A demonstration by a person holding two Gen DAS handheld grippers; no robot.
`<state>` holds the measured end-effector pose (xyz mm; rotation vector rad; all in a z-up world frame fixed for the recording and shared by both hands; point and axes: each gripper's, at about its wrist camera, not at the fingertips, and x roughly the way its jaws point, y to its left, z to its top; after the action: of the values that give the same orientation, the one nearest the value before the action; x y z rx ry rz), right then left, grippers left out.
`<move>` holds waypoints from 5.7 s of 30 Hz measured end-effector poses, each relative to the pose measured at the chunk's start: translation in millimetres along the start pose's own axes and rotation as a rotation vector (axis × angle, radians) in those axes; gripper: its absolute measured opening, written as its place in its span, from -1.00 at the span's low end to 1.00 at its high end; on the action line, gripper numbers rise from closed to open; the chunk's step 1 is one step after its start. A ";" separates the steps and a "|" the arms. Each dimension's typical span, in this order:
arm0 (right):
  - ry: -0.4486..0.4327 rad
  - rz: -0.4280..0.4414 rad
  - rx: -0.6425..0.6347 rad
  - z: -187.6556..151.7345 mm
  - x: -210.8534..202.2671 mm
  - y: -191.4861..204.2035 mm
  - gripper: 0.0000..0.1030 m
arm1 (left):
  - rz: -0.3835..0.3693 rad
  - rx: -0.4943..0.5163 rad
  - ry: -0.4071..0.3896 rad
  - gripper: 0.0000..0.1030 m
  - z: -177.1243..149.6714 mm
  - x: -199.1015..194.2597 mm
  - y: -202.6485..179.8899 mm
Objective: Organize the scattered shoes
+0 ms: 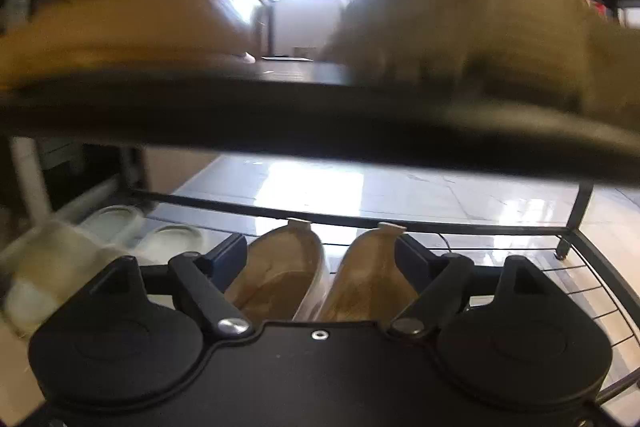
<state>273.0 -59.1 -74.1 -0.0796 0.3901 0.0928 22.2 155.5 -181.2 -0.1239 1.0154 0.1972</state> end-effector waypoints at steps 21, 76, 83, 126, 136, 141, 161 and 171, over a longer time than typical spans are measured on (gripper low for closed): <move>0.387 -0.036 0.091 -49.3 4.3 -10.8 0.31 | -0.007 0.010 0.022 0.98 -2.3 3.4 -4.0; 0.333 -0.040 0.173 -53.9 38.8 -48.8 0.25 | 0.003 0.003 0.058 0.99 -5.0 14.7 -0.5; 0.378 -0.025 0.143 -33.8 38.3 -50.7 0.26 | 0.007 0.007 0.063 0.99 -4.3 14.0 -3.9; 0.481 -0.014 0.365 -48.0 75.5 23.0 0.78 | -0.017 -0.019 0.055 0.99 1.2 11.9 -2.8; 0.298 0.124 0.308 -48.8 53.1 3.2 0.40 | -0.014 -0.022 0.062 0.99 -1.4 13.1 0.3; 0.216 0.171 0.201 -40.1 73.9 -9.2 0.40 | 0.000 -0.017 0.070 0.99 -2.8 15.9 1.5; 0.059 0.248 0.146 -33.9 30.2 -25.9 0.94 | -0.007 -0.007 0.074 0.99 -6.1 13.3 -4.5; 0.170 -0.081 0.059 -23.2 54.0 -77.2 0.87 | 0.000 0.001 0.070 0.99 -4.5 16.2 -6.2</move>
<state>322.1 -133.9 -111.6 -0.0448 0.5589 -0.0057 28.1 150.3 -197.3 -0.1303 1.0853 0.1935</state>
